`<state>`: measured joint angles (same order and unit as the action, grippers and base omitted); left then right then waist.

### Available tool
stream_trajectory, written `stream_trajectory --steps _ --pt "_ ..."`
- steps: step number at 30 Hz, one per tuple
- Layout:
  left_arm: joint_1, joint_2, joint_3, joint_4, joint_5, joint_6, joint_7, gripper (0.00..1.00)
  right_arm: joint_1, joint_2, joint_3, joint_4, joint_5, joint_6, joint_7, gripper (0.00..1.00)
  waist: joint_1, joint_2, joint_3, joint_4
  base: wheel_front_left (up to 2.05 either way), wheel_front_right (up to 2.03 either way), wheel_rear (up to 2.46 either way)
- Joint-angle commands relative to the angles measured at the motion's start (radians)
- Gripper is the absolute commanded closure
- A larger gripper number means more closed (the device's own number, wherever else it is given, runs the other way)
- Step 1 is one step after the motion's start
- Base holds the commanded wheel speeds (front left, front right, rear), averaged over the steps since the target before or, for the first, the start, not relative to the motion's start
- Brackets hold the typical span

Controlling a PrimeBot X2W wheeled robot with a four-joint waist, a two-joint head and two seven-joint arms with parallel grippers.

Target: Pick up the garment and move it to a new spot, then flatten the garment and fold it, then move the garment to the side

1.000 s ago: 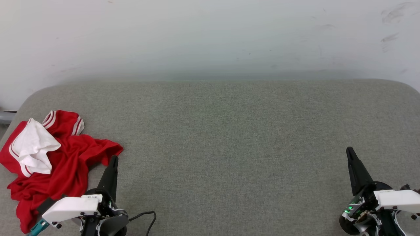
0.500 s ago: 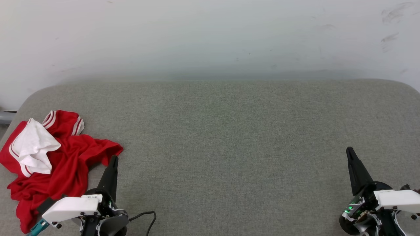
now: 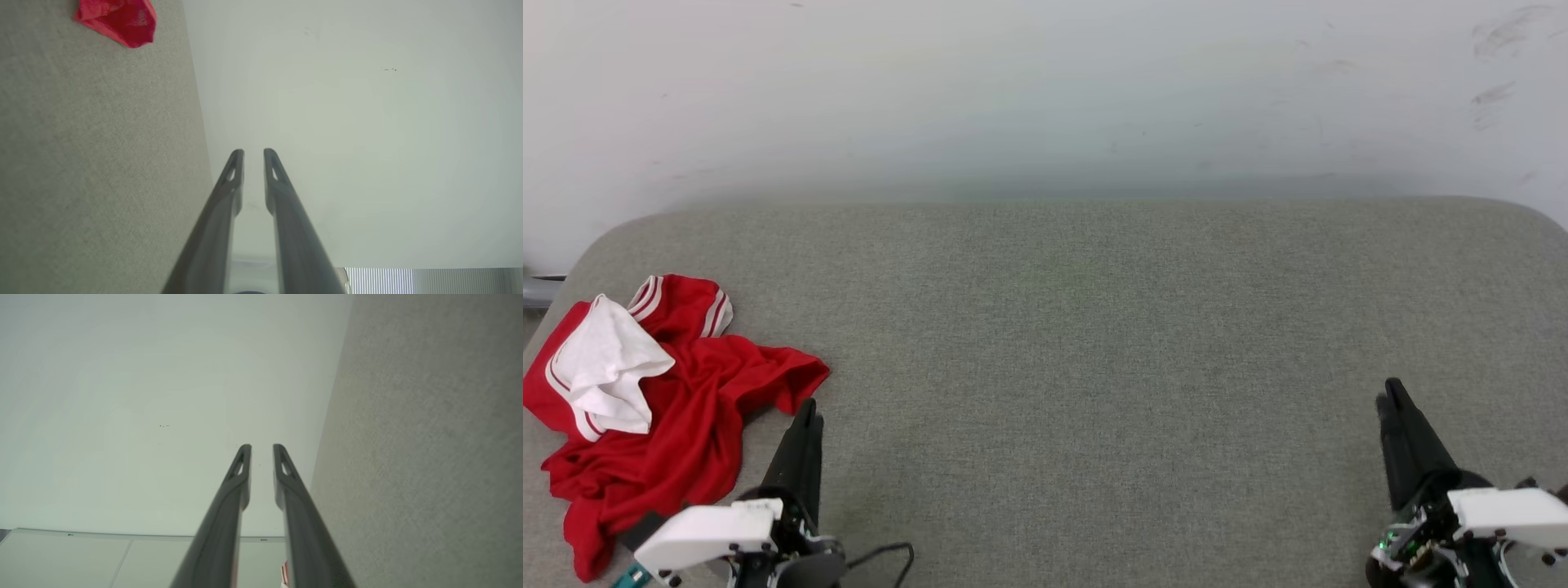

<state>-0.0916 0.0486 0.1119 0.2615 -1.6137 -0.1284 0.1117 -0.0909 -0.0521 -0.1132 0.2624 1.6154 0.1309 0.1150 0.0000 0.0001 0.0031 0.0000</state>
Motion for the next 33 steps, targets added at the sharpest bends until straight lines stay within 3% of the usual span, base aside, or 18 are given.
stream_trajectory --steps 1,18,26,33 --pt "0.006 -0.001 -0.001 0.006 0.000 0.001 -0.001 0.00 0.006 0.000 0.000 0.005 -0.001 0.000 -0.001 0.00 0.0000 -0.0001 0.000 0.000 0.00 0.00 0.00" --pt "0.037 -0.001 0.004 0.006 0.111 0.000 -0.080 0.00 0.033 0.001 0.009 0.002 -0.117 0.000 -0.081 0.00 0.0000 -0.0001 0.001 -0.002 0.00 0.00 0.00" --pt "0.045 0.000 0.045 -0.010 0.210 0.000 -0.110 0.00 0.028 0.001 -0.017 -0.001 -0.250 0.000 -0.111 0.00 0.0000 -0.0001 0.001 -0.003 0.00 0.00 0.00" --pt "0.052 0.000 0.062 -0.046 0.316 -0.001 -0.138 0.00 0.023 0.001 -0.037 -0.037 -0.450 0.000 -0.139 0.00 0.0000 -0.0001 0.001 -0.008 0.00 0.00 0.00"
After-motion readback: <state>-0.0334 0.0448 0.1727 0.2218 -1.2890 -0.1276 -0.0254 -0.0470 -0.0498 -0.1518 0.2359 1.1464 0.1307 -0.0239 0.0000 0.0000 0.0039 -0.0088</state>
